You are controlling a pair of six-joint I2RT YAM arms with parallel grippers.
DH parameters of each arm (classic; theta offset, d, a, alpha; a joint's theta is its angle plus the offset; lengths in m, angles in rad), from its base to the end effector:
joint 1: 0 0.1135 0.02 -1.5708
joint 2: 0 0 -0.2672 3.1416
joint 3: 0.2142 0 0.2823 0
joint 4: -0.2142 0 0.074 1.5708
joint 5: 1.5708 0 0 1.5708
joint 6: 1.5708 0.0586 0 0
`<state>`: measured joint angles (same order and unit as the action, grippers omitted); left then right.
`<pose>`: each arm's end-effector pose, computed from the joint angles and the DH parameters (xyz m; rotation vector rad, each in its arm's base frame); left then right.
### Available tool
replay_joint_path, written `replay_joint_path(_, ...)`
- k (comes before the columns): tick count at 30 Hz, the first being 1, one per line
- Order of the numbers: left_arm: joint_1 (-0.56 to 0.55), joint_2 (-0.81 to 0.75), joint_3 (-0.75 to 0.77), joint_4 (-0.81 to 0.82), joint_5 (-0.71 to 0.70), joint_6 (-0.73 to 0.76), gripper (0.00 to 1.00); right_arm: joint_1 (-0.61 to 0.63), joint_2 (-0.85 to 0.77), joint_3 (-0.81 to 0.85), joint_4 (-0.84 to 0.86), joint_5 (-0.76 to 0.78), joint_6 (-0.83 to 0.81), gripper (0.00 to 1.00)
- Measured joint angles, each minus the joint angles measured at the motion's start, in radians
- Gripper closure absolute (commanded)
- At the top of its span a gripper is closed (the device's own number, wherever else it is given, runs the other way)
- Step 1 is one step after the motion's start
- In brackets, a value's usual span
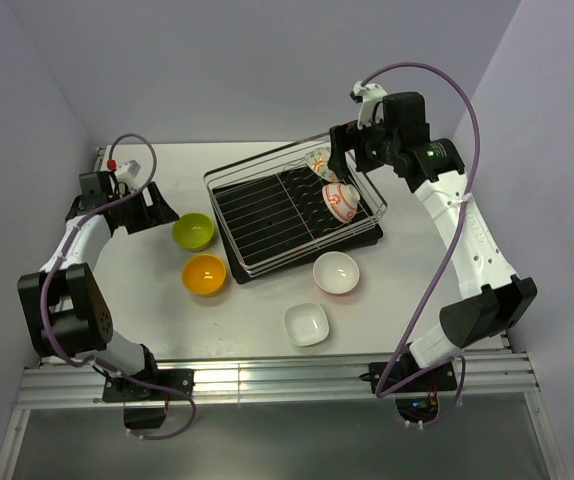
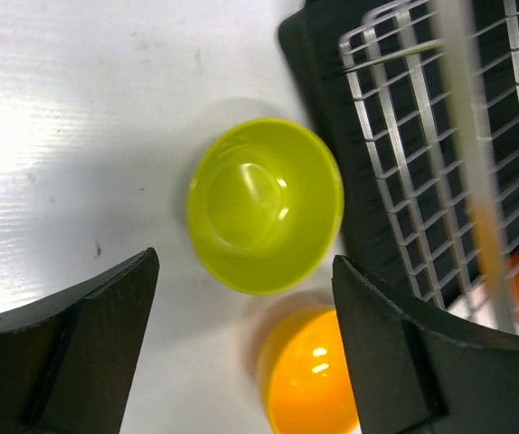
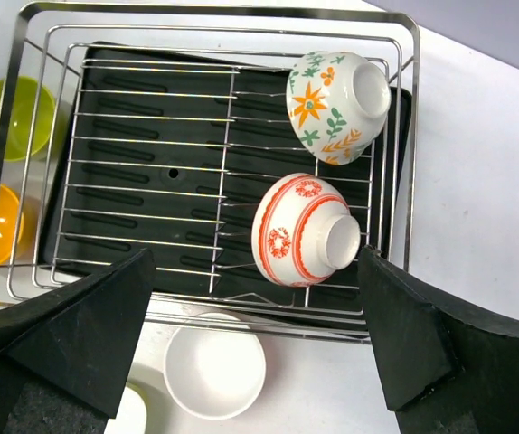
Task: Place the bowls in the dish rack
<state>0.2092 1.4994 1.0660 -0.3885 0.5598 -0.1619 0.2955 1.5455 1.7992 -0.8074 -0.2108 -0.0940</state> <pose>0.3593 0.0445 0.2281 -0.1696 2.3171 -0.6420 0.3570 0.1215 0.4389 -0.5345 2.0617 0.3430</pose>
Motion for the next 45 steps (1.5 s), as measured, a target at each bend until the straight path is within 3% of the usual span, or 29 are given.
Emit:
replay_joint_path(11,-0.001,0.15,-0.041,0.098,-0.035,-0.001,0.28,-0.003,-0.038,-0.047,0.037,-0.051,0.068,0.0)
replay_joint_path(21,-0.014,0.202,-0.049,0.137,-0.035,-0.008,0.29,-0.006,-0.034,-0.047,-0.004,-0.119,0.063,0.0)
replay_joint_path(32,-0.019,0.231,-0.052,0.153,-0.033,-0.012,0.41,-0.106,-0.039,-0.185,-0.093,-0.247,0.022,0.0)
replay_joint_path(45,-0.032,0.274,-0.047,0.156,-0.045,-0.024,0.76,-0.106,-0.043,-0.182,-0.09,-0.288,0.075,0.0)
